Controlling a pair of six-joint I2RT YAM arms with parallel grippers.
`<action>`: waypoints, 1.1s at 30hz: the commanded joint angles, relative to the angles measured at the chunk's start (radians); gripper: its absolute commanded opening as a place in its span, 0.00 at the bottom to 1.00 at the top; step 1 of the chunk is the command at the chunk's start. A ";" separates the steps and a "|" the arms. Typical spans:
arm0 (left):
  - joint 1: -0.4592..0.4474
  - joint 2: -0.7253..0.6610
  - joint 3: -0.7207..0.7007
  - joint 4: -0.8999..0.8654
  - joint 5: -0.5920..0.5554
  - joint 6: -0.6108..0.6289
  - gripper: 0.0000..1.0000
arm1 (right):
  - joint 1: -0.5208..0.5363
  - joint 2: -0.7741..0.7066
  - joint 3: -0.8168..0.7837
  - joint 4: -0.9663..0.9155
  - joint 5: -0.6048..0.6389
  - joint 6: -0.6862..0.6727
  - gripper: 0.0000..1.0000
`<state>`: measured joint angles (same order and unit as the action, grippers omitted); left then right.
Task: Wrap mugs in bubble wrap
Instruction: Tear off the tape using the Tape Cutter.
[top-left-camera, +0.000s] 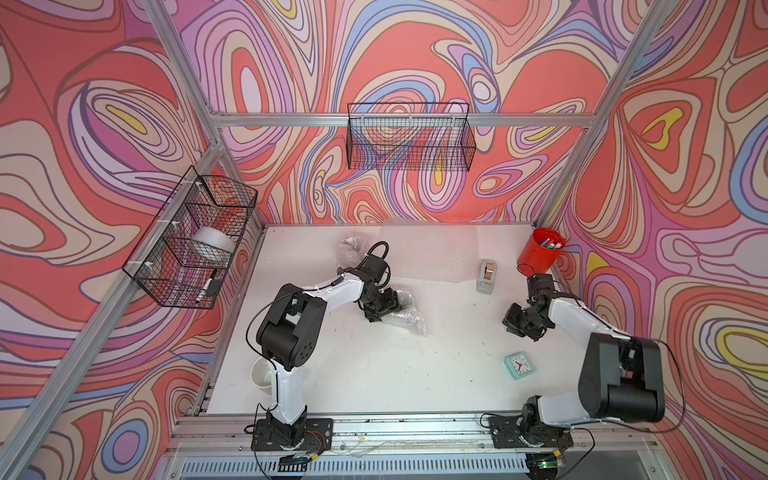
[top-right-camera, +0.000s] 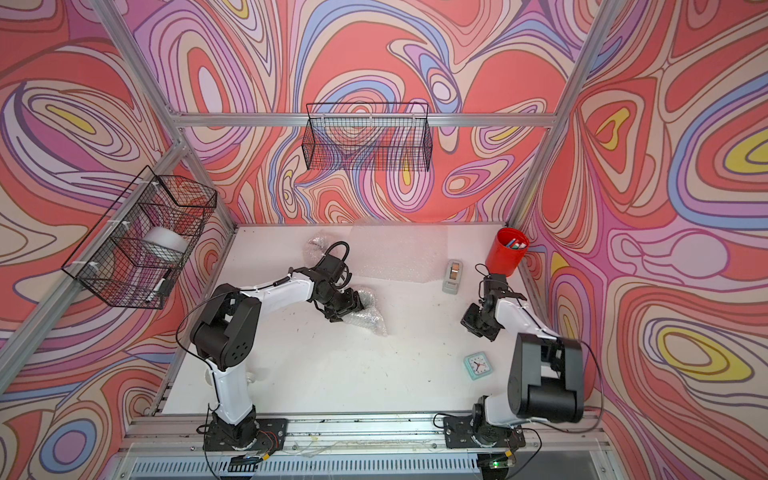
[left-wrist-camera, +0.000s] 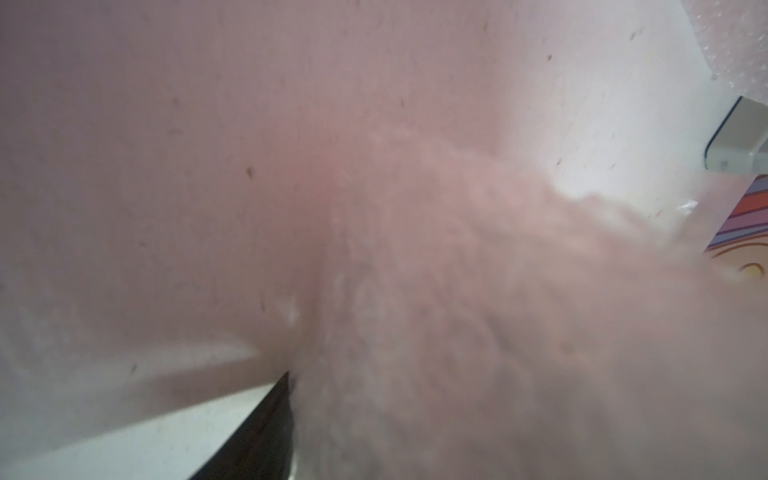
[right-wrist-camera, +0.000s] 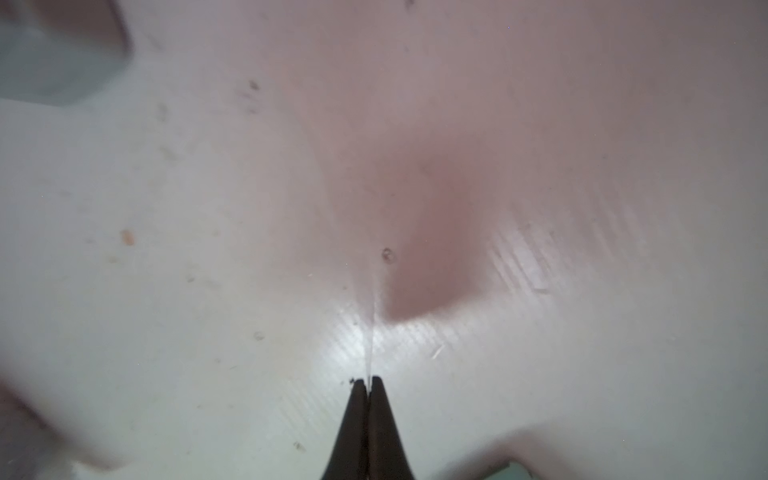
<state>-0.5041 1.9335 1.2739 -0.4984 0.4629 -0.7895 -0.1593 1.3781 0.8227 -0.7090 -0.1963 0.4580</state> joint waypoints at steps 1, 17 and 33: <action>-0.007 0.007 -0.013 0.016 0.011 -0.024 0.68 | 0.021 -0.131 0.046 0.057 -0.233 -0.007 0.00; -0.008 -0.020 -0.041 0.086 0.069 -0.148 0.69 | 0.502 0.200 0.302 0.594 -0.590 0.409 0.00; -0.008 -0.020 -0.051 0.100 0.070 -0.158 0.70 | 0.604 0.304 0.379 0.647 -0.566 0.434 0.00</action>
<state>-0.5079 1.9312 1.2350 -0.4103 0.5289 -0.9268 0.4335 1.7035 1.2346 -0.0734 -0.7601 0.8845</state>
